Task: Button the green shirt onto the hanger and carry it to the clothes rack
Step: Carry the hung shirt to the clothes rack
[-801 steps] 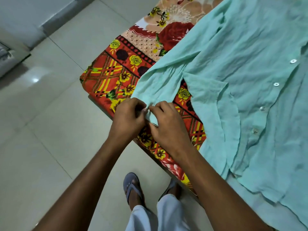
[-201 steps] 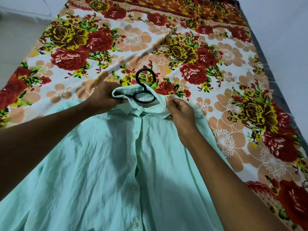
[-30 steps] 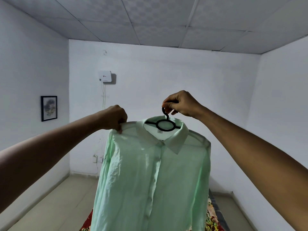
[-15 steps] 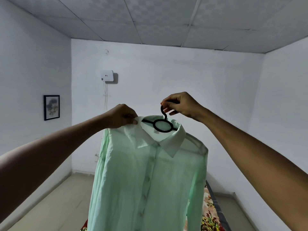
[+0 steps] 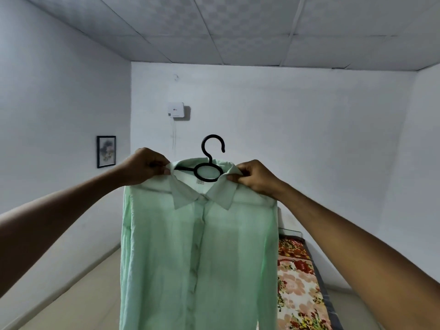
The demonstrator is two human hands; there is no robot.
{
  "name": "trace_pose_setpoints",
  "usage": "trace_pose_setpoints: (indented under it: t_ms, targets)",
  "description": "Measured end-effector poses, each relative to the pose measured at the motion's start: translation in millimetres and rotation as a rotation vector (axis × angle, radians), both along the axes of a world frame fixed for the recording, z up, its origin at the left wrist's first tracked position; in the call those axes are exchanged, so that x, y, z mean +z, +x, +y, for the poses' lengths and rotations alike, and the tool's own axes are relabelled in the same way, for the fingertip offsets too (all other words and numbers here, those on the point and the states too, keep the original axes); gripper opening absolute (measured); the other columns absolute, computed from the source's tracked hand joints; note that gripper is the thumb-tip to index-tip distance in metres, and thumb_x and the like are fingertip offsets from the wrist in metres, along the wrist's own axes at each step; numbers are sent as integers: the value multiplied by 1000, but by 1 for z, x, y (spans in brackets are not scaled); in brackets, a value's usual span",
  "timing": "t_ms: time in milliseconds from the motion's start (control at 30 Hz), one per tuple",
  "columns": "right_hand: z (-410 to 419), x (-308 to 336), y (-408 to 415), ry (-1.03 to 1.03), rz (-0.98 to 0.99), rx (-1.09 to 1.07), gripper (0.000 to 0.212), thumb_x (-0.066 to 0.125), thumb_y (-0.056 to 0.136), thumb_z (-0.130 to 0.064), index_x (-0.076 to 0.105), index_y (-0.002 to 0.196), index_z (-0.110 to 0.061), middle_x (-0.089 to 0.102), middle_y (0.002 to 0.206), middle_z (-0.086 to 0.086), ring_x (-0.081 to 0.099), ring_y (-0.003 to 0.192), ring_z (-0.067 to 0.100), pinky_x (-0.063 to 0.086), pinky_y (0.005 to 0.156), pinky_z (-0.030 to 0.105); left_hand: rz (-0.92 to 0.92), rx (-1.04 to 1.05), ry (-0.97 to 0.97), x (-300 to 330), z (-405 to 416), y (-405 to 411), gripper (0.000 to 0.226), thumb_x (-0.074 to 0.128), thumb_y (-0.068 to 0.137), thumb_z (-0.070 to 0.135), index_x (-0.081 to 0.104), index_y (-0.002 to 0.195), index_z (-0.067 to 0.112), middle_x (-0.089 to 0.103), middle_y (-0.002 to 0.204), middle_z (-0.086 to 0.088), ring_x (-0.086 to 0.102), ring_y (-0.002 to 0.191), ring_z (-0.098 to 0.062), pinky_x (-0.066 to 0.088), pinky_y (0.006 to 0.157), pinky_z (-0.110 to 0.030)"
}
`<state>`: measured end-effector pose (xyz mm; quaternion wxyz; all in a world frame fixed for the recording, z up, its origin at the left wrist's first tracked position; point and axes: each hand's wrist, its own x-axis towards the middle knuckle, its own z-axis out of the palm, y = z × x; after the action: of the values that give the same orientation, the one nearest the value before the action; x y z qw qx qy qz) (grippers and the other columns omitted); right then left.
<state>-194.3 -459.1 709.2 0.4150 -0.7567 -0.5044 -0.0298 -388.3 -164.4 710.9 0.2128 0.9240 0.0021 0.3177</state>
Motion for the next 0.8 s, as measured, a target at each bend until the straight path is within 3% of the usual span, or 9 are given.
trace_pose_setpoints:
  t_ms: [133, 200, 267, 333, 467, 567, 633, 733, 800]
  targets:
    - [34, 0, -34, 36, -71, 67, 19, 79, 89, -29, 80, 92, -10, 79, 94, 11, 68, 82, 13, 57, 77, 43, 23, 109, -4, -5, 10, -62, 38, 79, 88, 14, 75, 72, 48, 78, 80, 0, 63, 71, -2, 56, 74, -29]
    - [54, -3, -65, 67, -79, 129, 17, 81, 88, -25, 81, 91, -9, 79, 93, 12, 66, 80, 11, 55, 72, 41, 45, 161, -55, -6, 12, -112, 35, 81, 86, 14, 76, 70, 45, 77, 77, -1, 61, 67, -1, 55, 73, -30]
    - [76, -4, -101, 77, -77, 209, 14, 81, 88, -22, 81, 91, -8, 79, 93, 14, 65, 80, 11, 53, 72, 37, 79, 170, -104, -3, 10, -169, 12, 87, 78, 30, 79, 81, 38, 77, 78, -7, 61, 69, -5, 56, 71, -33]
    - [94, 0, -134, 71, -59, 283, 14, 80, 88, -20, 81, 94, -7, 79, 95, 12, 67, 82, 11, 54, 76, 35, 85, 195, -143, 1, 9, -218, 21, 90, 69, 38, 81, 88, 35, 77, 77, -5, 60, 69, -8, 55, 67, -29]
    - [134, 7, -218, 81, -57, 433, 15, 81, 88, -22, 81, 96, -10, 79, 95, 12, 69, 83, 15, 57, 77, 42, 81, 352, -114, 8, 10, -330, 34, 77, 83, -8, 81, 87, 25, 79, 76, -6, 68, 64, -13, 59, 61, -29]
    - [168, 10, -296, 83, -73, 552, 16, 81, 87, -20, 80, 94, -6, 77, 90, 20, 63, 74, 16, 51, 69, 36, 62, 461, -169, 7, 0, -428, 14, 82, 79, -1, 80, 88, 10, 77, 77, -18, 70, 69, -27, 59, 67, -38]
    - [194, 10, -356, 74, -124, 638, 21, 81, 87, -21, 78, 89, 1, 71, 77, 26, 53, 62, 15, 43, 59, 33, 49, 561, -185, 6, -8, -496, 15, 85, 73, 7, 80, 84, 16, 77, 81, -23, 70, 75, -28, 58, 74, -43]
    - [225, 8, -467, 53, -154, 743, 28, 82, 86, -24, 76, 86, 3, 66, 65, 18, 49, 55, 11, 39, 54, 27, 72, 669, -233, -1, -25, -619, 27, 75, 52, 30, 81, 78, 25, 77, 81, -18, 70, 76, -25, 59, 77, -45]
    - [241, -1, -575, 30, -166, 911, 29, 82, 87, -27, 75, 84, 1, 66, 63, 11, 49, 52, 8, 39, 51, 25, 61, 823, -240, -8, -53, -728, 29, 70, 52, 21, 81, 79, 17, 75, 82, -23, 67, 74, -24, 56, 72, -39]
